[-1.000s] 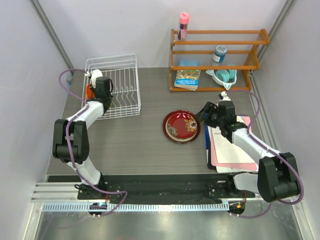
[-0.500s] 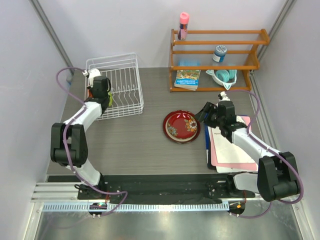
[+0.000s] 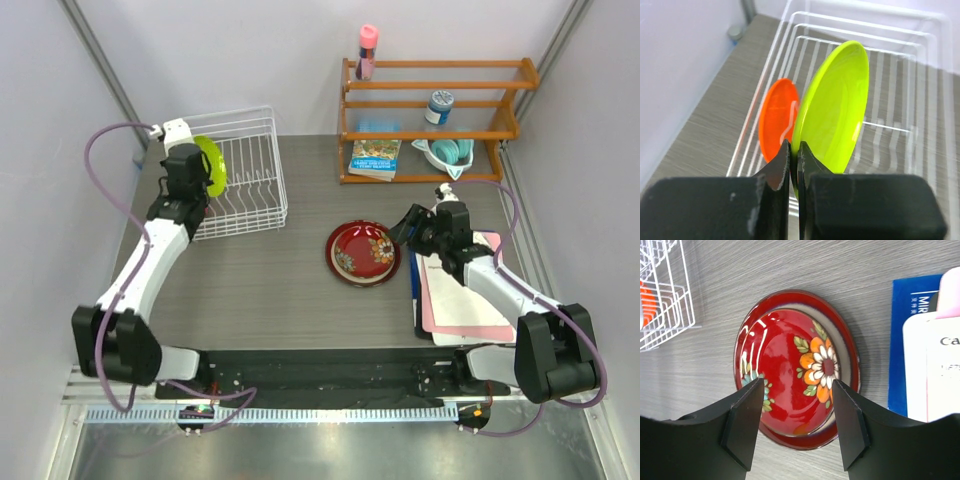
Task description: Unload the plates from the dish rack
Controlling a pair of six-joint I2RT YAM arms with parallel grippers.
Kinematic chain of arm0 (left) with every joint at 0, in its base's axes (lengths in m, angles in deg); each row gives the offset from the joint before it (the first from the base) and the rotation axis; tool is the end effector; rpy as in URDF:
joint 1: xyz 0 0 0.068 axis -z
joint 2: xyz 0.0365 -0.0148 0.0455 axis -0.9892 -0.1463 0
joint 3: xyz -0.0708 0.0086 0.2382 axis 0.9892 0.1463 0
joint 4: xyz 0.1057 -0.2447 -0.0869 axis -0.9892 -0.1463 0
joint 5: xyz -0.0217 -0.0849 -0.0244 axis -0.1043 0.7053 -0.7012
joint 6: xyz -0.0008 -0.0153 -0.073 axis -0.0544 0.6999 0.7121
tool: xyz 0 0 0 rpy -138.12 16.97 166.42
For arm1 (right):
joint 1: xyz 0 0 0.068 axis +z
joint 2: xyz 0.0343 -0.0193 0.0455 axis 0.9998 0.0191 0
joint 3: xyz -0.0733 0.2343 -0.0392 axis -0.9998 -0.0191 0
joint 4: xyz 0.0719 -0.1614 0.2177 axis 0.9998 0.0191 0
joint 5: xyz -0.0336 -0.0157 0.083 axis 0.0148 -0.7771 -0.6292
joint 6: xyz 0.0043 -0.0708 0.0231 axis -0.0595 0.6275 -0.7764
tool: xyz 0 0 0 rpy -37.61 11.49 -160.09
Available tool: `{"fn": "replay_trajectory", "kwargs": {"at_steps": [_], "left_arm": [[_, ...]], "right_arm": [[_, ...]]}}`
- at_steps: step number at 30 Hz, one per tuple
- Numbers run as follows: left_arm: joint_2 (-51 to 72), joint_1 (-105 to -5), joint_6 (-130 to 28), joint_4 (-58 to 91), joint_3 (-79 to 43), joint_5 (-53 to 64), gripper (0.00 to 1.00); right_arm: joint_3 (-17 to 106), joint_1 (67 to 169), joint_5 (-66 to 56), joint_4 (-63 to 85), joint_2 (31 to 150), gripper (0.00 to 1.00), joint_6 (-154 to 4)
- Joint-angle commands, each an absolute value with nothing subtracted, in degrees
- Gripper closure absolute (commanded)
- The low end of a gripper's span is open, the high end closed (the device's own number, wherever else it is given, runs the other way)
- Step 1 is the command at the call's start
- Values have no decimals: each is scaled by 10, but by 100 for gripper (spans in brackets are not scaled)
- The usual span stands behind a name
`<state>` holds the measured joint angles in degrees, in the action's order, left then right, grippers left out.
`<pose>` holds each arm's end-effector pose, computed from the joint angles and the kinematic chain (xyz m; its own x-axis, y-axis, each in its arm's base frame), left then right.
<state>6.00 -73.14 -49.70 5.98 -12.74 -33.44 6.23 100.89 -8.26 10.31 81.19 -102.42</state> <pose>0.3685 -0.0224 0.3035 -0.2645 -0.1550 -0.9519 -0.4149 0.9093 -0.0328 0.3003 0.0759 0.1634 -0.6567 0.4246 -0.6233 0.0135 0.8329 0.5533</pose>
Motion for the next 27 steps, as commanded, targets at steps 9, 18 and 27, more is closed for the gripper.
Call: {"fn": "replay_trajectory", "kwargs": {"at_steps": [9, 18, 27], "left_arm": [[241, -710, -239, 58, 1, 8, 100], [227, -601, -206, 108, 42, -7, 100], [197, -552, -198, 138, 55, -9, 100]], "right_arm": [[114, 1074, -145, 71, 755, 34, -1040], [112, 1139, -150, -7, 777, 32, -1087], [95, 1162, -144, -69, 831, 32, -1104]]}}
